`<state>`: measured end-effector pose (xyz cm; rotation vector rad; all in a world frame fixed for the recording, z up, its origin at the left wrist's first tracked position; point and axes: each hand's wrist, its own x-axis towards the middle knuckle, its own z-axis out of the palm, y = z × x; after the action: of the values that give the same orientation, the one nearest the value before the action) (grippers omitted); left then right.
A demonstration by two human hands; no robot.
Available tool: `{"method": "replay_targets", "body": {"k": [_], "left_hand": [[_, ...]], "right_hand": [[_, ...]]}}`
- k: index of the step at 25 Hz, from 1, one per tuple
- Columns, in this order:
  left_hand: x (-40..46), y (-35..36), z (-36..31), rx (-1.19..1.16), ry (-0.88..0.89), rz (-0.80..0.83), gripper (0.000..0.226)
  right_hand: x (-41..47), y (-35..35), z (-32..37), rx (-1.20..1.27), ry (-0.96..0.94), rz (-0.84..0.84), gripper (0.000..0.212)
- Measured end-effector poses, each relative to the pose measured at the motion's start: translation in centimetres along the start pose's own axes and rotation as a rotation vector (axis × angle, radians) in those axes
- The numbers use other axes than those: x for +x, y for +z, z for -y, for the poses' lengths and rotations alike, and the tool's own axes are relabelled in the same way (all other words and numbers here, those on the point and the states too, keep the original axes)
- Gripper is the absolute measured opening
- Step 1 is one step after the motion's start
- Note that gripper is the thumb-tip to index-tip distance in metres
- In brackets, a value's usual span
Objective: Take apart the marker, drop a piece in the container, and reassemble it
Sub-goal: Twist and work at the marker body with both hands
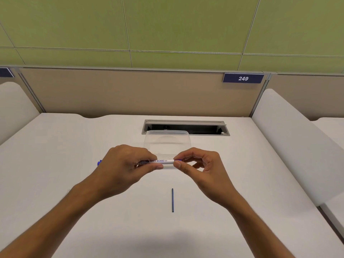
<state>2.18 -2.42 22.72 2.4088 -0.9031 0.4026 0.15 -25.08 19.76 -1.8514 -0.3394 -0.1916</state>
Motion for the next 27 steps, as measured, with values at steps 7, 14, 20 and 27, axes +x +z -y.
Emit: {"method": "replay_targets", "body": {"k": [7,14,20,27], "left_hand": [[0.1,-0.2,-0.9,0.178,0.104,0.044,0.018],[0.0,0.1,-0.9,0.134,0.084,0.08,0.025],[0.3,-0.4,0.1,-0.056,0.026,0.145,0.03],[0.1,-0.7,0.9,-0.119,-0.008,0.164,0.023]], "right_hand": [[0.2,1.0,-0.3,0.027,0.073,0.027,0.034],[-0.1,1.3,-0.5,0.008,0.025,0.045,0.031],[-0.1,1.1,-0.3,-0.046,-0.081,0.025,0.014],[-0.1,0.8,-0.5,-0.002,-0.074,0.028,0.009]]}}
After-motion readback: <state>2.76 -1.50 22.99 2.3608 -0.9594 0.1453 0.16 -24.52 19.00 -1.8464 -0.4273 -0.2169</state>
